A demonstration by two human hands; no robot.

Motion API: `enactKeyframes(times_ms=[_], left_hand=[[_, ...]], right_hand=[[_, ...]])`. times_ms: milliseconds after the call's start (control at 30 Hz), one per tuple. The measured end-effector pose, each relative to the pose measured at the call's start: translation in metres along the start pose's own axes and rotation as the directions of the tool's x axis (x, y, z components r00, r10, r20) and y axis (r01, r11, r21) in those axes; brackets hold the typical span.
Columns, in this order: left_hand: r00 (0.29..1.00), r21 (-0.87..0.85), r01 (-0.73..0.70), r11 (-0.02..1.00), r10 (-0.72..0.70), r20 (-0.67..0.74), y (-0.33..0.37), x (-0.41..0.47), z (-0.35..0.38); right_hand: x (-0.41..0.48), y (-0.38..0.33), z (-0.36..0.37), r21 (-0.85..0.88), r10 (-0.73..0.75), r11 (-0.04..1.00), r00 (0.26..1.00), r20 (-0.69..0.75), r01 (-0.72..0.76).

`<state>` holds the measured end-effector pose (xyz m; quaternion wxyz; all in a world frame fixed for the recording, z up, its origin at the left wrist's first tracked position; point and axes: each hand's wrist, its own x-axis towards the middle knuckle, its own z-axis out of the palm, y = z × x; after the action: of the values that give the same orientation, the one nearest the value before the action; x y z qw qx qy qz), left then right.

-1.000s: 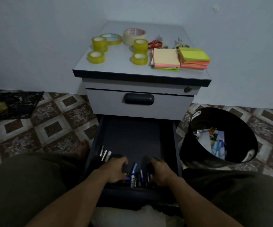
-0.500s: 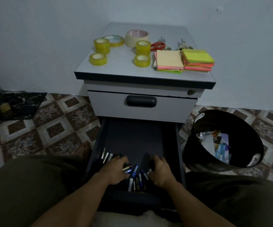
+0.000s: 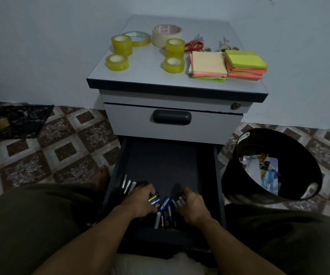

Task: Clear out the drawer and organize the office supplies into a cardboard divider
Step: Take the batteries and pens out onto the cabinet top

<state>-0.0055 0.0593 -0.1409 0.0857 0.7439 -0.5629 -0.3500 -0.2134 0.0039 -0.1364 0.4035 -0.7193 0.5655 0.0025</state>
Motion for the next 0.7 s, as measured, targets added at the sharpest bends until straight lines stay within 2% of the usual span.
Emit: enactKeyframes(times_ms=[300, 700], left_hand=[[0.997, -0.130, 0.061, 0.990, -0.055, 0.053, 0.003, 0.002, 0.001], [0.996, -0.050, 0.091, 0.995, -0.092, -0.011, 0.017, -0.008, 0.000]], right_hand=[[-0.003, -0.001, -0.003, 0.103, -0.013, 0.994, 0.995, -0.104, 0.023], [-0.007, -0.006, -0.006, 0.085, 0.008, 0.996, 0.993, -0.117, 0.002]])
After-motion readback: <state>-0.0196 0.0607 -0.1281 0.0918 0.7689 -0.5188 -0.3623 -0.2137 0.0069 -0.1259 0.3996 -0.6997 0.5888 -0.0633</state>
